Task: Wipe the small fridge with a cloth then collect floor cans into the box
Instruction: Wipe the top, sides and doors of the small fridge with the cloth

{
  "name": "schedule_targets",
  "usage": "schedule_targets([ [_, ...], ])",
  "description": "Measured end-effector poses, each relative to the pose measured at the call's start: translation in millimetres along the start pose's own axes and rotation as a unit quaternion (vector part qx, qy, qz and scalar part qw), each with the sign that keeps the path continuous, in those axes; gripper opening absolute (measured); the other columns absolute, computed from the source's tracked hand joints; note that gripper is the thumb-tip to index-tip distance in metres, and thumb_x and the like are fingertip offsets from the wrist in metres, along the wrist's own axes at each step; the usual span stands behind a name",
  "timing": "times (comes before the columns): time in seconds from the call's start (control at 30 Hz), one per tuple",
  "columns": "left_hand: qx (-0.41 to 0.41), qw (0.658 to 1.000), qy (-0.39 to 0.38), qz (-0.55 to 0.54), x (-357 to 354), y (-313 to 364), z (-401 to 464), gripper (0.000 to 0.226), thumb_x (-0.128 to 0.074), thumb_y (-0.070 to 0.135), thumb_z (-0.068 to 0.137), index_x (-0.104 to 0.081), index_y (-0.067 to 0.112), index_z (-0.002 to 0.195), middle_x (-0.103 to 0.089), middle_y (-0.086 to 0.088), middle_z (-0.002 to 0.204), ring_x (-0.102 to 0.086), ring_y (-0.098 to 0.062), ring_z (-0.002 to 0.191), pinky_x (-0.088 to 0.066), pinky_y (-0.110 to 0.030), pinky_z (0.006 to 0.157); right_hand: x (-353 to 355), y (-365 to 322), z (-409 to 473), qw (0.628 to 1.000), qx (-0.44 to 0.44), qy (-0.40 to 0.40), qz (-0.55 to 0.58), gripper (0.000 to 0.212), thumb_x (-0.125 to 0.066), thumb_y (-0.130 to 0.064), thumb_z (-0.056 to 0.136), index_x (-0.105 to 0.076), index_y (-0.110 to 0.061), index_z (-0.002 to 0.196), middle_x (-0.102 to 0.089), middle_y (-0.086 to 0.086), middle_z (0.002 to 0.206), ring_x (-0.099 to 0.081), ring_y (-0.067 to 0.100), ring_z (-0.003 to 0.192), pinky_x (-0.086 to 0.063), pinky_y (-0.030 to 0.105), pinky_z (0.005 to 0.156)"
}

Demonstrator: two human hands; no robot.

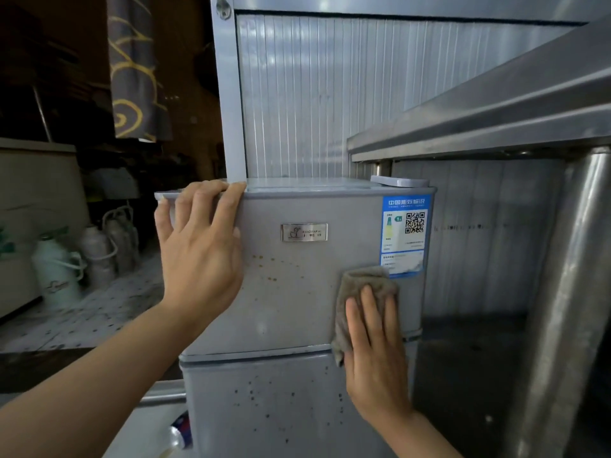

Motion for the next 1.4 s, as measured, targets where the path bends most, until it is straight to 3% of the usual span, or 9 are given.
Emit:
schedule_targets([
  [0.1, 0.001, 1.000, -0.006, -0.002, 0, -1, 0, 0.054, -0.044, 0.015, 0.083, -0.041, 0.014, 0.137, -0.045, -0.010, 0.130, -0.032, -0.028, 0.126, -0.013, -0.057, 0.110, 22, -4, 54, 0.999, -0.008, 0.042, 0.010, 0.061, -0.041, -0.025, 0.093, -0.015, -0.012, 0.146, -0.010, 0.004, 0.156, -0.005, 0.032, 0.144, -0.016, 0.047, 0.118],
  [0.3, 0.004, 1.000, -0.006, -0.006, -2, -1, 1, 0.054, -0.046, 0.011, 0.082, -0.042, 0.013, 0.136, -0.045, -0.010, 0.131, -0.030, -0.027, 0.127, -0.012, -0.057, 0.111, 40, -11, 123, 0.991, -0.030, 0.112, 0.072, 0.057, -0.039, -0.023, 0.096, -0.017, -0.010, 0.147, -0.015, 0.009, 0.156, -0.001, 0.030, 0.145, -0.010, 0.049, 0.118],
  [0.57, 0.004, 0.999, -0.047, 0.014, 2, 0, 2, 0.053, -0.051, 0.010, 0.087, -0.041, 0.016, 0.139, -0.045, -0.005, 0.134, -0.033, -0.026, 0.131, -0.008, -0.057, 0.111, -16, -41, 12, 0.993, 0.099, -0.042, -0.042, 0.101, -0.071, -0.024, 0.073, -0.006, -0.019, 0.150, 0.006, -0.001, 0.159, -0.007, 0.030, 0.144, -0.007, 0.042, 0.119],
  [0.7, -0.023, 0.997, -0.067, 0.014, 9, -13, 5, 0.052, -0.051, 0.006, 0.086, -0.042, 0.018, 0.136, -0.047, 0.000, 0.136, -0.035, -0.022, 0.132, -0.004, -0.057, 0.111, 8, -49, 67, 0.996, 0.092, 0.003, -0.013, 0.086, -0.056, -0.027, 0.082, -0.005, -0.019, 0.150, 0.001, -0.002, 0.159, -0.005, 0.028, 0.145, -0.010, 0.043, 0.119],
  [0.83, 0.018, 0.999, -0.048, 0.003, 18, -48, 4, 0.049, -0.058, 0.021, 0.085, -0.046, 0.017, 0.132, -0.048, -0.005, 0.133, -0.038, -0.027, 0.127, -0.019, -0.056, 0.108, 30, -60, 133, 0.997, 0.026, 0.074, 0.026, 0.074, -0.047, -0.023, 0.086, -0.011, -0.014, 0.149, -0.013, 0.005, 0.156, -0.003, 0.030, 0.145, -0.014, 0.046, 0.118],
  [1.07, 0.022, 0.998, -0.030, -0.055, 16, -53, 3, 0.052, -0.050, 0.028, 0.079, -0.047, 0.018, 0.130, -0.049, -0.003, 0.129, -0.038, -0.024, 0.121, -0.031, -0.041, 0.099, 31, -52, 112, 0.994, -0.001, 0.106, 0.028, 0.051, -0.038, -0.026, 0.098, -0.023, -0.008, 0.143, -0.019, 0.010, 0.152, -0.010, 0.032, 0.144, -0.019, 0.046, 0.117],
  [1.17, 0.014, 0.996, -0.035, -0.084, 15, -53, 2, 0.052, -0.051, 0.023, 0.079, -0.048, 0.015, 0.131, -0.049, -0.003, 0.131, -0.037, -0.024, 0.122, -0.033, -0.038, 0.101, 33, -49, 112, 0.988, -0.081, 0.128, 0.028, 0.054, -0.045, -0.011, 0.093, -0.027, -0.002, 0.143, -0.019, 0.013, 0.154, -0.008, 0.034, 0.144, -0.014, 0.045, 0.118],
  [1.3, 0.021, 0.986, -0.056, -0.158, 16, -63, 3, 0.058, -0.052, 0.002, 0.082, -0.042, 0.016, 0.137, -0.044, 0.001, 0.137, -0.032, -0.014, 0.129, -0.023, -0.014, 0.101, 23, -75, 121, 0.986, -0.127, 0.108, 0.008, 0.063, -0.044, -0.010, 0.086, -0.025, -0.002, 0.146, -0.018, 0.012, 0.155, -0.004, 0.032, 0.144, -0.007, 0.046, 0.118],
  [1.4, 0.058, 0.964, -0.096, -0.242, 17, -75, 3, 0.067, -0.044, -0.008, 0.083, -0.034, 0.023, 0.141, -0.040, 0.008, 0.143, -0.034, -0.004, 0.131, -0.030, -0.019, 0.106, 18, -94, 124, 0.992, -0.087, 0.086, -0.016, 0.062, -0.042, -0.017, 0.089, -0.021, -0.005, 0.146, -0.015, 0.010, 0.155, -0.006, 0.032, 0.144, -0.009, 0.049, 0.118],
])
Point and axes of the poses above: each hand's wrist, its own z-axis towards the middle knuckle, its own x-axis out of the back of the hand, y = z × x, the point moved 10 cm from there along z, towards the middle knuckle
